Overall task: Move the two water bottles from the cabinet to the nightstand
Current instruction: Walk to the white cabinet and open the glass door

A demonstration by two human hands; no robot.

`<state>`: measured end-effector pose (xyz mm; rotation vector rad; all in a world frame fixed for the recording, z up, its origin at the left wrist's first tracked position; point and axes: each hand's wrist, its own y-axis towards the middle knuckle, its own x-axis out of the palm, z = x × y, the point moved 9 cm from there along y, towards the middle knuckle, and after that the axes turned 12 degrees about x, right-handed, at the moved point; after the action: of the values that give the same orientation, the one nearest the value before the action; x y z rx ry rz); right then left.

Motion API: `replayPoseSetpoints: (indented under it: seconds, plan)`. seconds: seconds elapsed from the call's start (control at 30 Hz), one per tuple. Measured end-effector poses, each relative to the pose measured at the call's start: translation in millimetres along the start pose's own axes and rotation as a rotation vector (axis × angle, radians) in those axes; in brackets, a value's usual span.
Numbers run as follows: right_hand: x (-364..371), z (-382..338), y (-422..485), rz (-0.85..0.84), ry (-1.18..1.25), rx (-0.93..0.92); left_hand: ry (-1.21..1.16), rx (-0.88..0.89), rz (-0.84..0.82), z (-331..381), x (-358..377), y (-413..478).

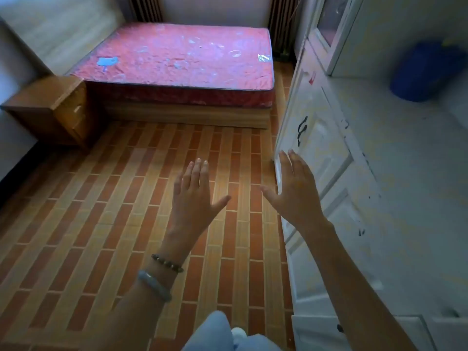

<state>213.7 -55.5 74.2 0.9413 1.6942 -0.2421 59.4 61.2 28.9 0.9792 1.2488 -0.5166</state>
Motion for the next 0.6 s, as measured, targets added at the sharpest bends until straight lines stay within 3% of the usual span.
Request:
replayPoseSetpoints:
  seconds: [0.3, 0.6]
  plan:
    - [21, 0, 37, -0.015, -0.001, -0.033, 0.052, -0.047, 0.018, -19, 19, 30]
    - [58, -9, 126, -0.005, 0.020, 0.015, -0.006, -0.016, 0.045, -62, 45, 123]
